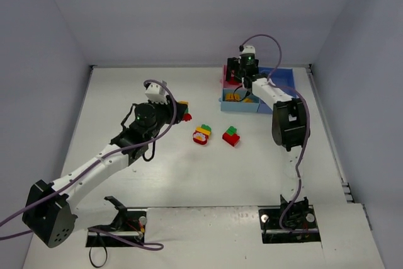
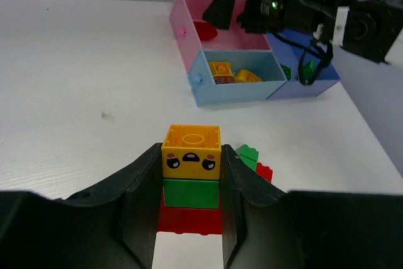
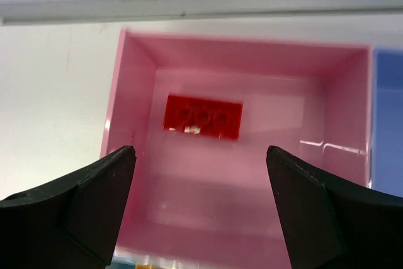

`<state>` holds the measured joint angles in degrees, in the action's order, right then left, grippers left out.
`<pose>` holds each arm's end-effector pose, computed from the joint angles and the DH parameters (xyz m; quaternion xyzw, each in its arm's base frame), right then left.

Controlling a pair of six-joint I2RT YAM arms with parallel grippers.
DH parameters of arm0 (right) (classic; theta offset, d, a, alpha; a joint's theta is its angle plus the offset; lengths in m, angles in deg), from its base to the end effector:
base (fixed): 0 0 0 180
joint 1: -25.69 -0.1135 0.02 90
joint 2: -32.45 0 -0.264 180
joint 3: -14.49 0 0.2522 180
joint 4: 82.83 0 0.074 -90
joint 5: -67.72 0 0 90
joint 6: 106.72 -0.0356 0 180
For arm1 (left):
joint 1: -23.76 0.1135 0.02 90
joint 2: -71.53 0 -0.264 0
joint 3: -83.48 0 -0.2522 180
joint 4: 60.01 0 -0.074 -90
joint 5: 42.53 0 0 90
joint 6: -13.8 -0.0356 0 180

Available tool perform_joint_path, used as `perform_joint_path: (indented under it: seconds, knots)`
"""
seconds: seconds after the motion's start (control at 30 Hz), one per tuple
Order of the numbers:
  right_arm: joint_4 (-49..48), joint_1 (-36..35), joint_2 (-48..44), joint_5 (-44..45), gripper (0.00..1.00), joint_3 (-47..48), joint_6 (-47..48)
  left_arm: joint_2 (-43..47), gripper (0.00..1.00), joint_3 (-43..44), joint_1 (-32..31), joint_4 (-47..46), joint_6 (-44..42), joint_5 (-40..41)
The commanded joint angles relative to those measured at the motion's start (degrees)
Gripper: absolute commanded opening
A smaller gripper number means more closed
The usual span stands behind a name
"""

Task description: Sort the legos into containers by color

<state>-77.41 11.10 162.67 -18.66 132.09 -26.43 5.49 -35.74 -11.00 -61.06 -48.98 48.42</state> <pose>0.5239 0.1340 0.2261 -0.0159 0.8089 0.0986 0.5794 0.2248 -0.1553 0.3236 0.0425 0.7314 -0.3452 0.5866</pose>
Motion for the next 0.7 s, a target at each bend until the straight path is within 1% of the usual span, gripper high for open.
perform_joint_path:
  seconds: [0.0,0.03,0.07,0.1,0.13,0.2,0.23,0.3,0.33,0.37,0.43,0.5,0.53,0.67]
  knots:
    - [-4.9,-0.2,-12.3,-6.1,0.82,-7.2,0.9,1.9,0.00,3.1,0.4,-7.5,5.6,4.1]
    - [-6.3,-0.8,-15.0,-7.5,0.82,-10.5,0.8,1.7,0.00,3.4,0.5,-7.4,6.5,5.1]
    - [-8.2,-1.1,-20.4,-9.2,0.81,-14.0,0.8,1.3,0.00,3.8,0.4,-7.5,7.5,6.0]
    - [-11.6,-2.0,-23.0,-12.4,0.82,-20.5,0.4,1.1,0.00,4.5,0.5,-7.4,9.8,7.9]
    - [-13.1,-2.5,-28.4,-13.9,0.82,-23.6,0.1,0.7,0.00,4.7,0.5,-7.5,11.1,8.7]
    - [-16.2,-3.9,-33.2,-17.8,0.82,-30.5,-0.4,0.1,0.00,5.2,0.5,-8.6,14.8,10.3]
    - [-16.6,-5.8,-37.4,-18.8,0.82,-32.2,-0.3,-0.1,0.00,5.3,0.5,-10.2,15.7,10.6]
    - [-17.0,-8.1,-41.2,-21.1,0.84,-34.9,0.1,-0.8,0.00,5.1,0.5,-12.3,17.7,11.3]
    - [-17.0,-10.5,-44.2,-21.5,0.85,-37.0,0.1,-0.9,0.00,5.0,0.4,-14.4,18.1,11.4]
    - [-17.1,-11.7,-45.8,-21.6,0.87,-38.0,-0.6,-1.3,0.00,5.0,0.4,-15.3,19.3,11.6]
    - [-18.7,-14.7,-49.3,-23.2,0.88,-40.7,-2.1,-2.2,0.00,5.3,0.4,-17.4,20.2,11.3]
    - [-19.9,-16.5,-51.3,-23.9,0.88,-41.9,-4.2,-2.9,0.00,5.9,0.4,-17.8,20.9,10.7]
    - [-20.3,-18.5,-52.5,-23.9,0.89,-42.3,-4.2,-3.0,0.00,6.2,0.4,-18.1,21.5,10.7]
    - [-18.4,-21.3,-53.4,-23.7,0.89,-41.0,-3.4,-3.0,0.00,6.1,0.4,-20.5,22.4,12.0]
